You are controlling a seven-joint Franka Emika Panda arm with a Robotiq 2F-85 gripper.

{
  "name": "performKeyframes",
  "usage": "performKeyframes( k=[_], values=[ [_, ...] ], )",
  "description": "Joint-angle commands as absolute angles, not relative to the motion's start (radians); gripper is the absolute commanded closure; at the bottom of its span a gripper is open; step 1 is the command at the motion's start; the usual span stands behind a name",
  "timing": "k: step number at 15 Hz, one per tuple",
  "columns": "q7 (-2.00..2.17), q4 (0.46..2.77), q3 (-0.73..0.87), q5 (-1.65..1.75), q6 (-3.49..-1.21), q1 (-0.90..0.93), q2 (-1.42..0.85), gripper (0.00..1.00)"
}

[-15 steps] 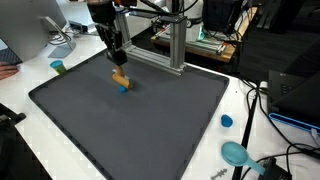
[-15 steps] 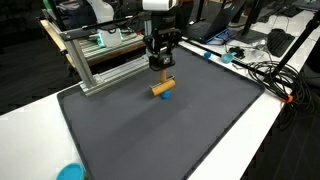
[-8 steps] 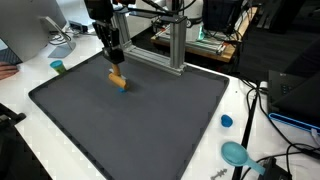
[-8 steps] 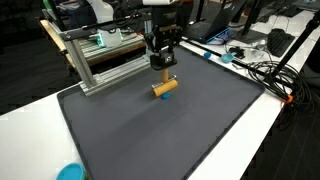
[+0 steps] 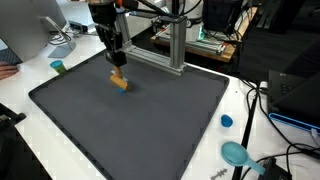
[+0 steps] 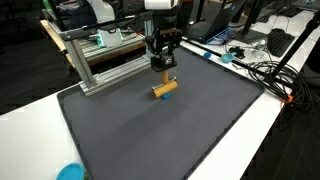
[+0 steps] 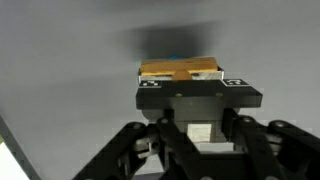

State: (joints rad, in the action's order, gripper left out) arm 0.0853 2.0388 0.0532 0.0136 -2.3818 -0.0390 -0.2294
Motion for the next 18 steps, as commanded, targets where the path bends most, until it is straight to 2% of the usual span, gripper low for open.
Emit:
performKeyframes(
  k=[1, 11, 18],
  values=[
    [0.109, 2.062, 0.06, 0.044, -2.395, -0.03, -0.221, 0.78],
    [0.133, 2.088, 0.055, 0.026, -2.448, -0.024, -0.234, 0.78],
    [0.104, 2.017, 0.073, 0.043, -2.329, -0.042, -0.184, 0.78]
  ],
)
